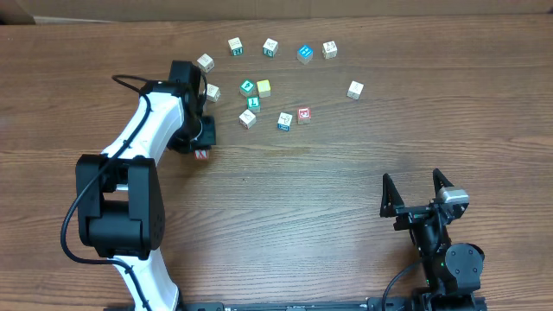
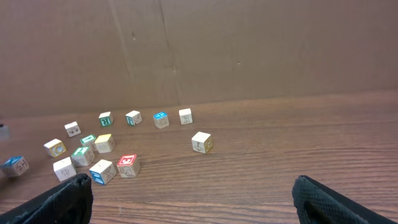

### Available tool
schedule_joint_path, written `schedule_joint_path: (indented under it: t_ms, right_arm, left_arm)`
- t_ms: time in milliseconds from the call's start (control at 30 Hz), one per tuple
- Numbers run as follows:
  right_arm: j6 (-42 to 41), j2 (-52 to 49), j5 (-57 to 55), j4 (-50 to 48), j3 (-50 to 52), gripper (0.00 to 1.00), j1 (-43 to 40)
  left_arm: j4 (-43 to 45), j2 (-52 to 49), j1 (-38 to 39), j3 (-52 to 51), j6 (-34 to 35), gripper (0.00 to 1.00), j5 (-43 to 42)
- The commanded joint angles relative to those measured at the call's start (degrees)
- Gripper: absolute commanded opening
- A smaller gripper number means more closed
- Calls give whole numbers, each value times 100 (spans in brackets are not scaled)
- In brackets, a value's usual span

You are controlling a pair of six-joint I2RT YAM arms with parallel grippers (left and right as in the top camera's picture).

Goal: Form a horizontal line

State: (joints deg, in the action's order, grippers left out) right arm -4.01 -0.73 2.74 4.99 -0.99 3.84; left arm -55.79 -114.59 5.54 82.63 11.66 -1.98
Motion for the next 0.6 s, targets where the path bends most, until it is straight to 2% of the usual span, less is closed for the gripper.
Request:
schedule_joint_path:
  t_ms: [0, 167, 567]
  right_arm:
    - [44, 57, -7, -35, 55, 100, 33]
    - [44, 57, -7, -35, 55, 100, 33]
    - [44, 57, -7, -35, 55, 100, 33]
  left_arm:
    - [-468, -46, -20, -9, 31, 4, -673]
    - [-1019, -46, 96, -9, -17, 5, -678]
    - [-1390, 31, 855, -9, 96, 5, -675]
